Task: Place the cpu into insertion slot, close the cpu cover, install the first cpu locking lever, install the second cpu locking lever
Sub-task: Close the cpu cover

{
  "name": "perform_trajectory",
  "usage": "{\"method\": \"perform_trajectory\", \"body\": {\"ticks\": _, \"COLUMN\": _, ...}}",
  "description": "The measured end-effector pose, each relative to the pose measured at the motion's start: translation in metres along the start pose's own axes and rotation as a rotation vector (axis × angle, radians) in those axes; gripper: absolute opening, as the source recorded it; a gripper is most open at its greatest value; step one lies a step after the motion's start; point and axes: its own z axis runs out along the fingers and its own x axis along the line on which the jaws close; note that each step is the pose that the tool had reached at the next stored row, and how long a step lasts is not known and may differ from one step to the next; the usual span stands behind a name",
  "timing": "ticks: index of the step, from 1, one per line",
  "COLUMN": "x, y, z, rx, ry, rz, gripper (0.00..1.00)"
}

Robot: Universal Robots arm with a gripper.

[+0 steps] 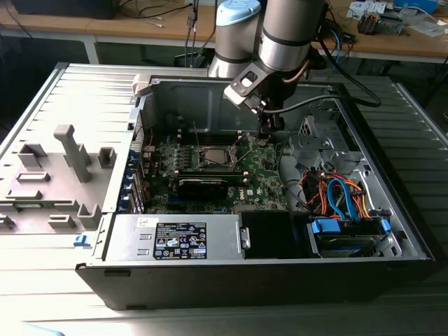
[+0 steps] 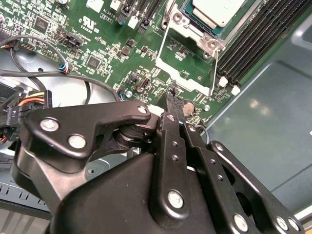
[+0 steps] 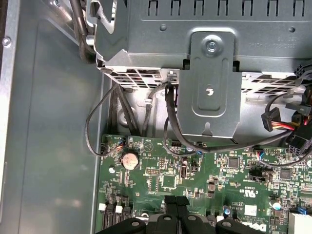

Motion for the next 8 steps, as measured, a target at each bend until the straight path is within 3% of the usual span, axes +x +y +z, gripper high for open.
{"method": "perform_trajectory", "body": {"ticks": 8, "x": -0.0001, "y": 0.0015, "z": 0.0, "rx": 0.0, "ry": 0.0, "rz": 0.0, "gripper": 0.11}}
